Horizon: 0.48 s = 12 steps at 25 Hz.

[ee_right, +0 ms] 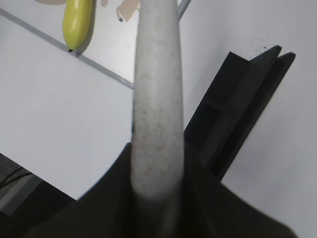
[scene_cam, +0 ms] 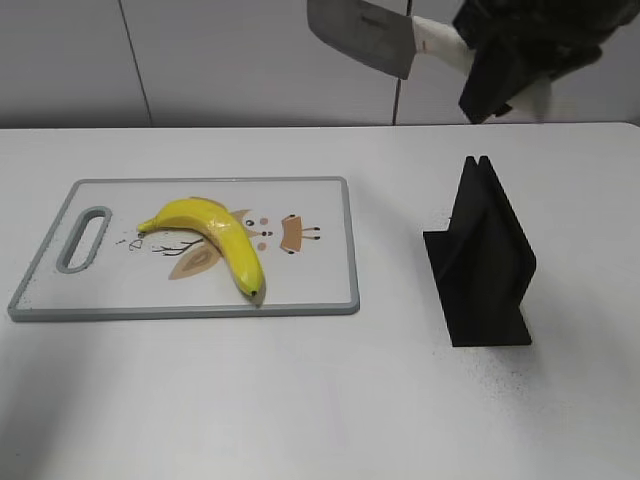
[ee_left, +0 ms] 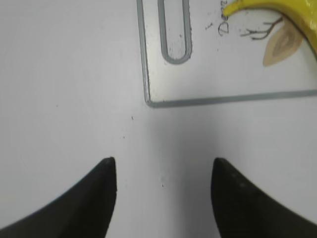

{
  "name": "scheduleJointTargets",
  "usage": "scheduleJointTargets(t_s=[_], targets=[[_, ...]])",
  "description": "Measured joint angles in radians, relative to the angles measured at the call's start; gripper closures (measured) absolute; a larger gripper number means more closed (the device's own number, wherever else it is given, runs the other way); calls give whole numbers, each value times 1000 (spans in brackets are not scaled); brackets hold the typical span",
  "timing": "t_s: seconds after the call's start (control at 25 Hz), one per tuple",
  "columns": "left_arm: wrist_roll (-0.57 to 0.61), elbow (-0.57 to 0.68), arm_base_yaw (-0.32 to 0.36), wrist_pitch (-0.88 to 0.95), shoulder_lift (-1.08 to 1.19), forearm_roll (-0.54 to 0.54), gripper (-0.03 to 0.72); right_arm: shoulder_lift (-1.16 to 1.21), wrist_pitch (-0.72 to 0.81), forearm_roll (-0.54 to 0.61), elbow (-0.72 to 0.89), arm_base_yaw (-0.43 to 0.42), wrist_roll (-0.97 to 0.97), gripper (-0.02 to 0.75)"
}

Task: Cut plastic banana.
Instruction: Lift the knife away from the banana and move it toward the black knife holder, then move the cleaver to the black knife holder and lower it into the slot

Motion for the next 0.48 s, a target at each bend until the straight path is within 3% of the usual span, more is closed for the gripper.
scheduleJointTargets(t_s=[0.48], targets=[[-2, 442, 0, 9, -564, 12, 109, -351, -185, -98, 444, 0, 193, 575]])
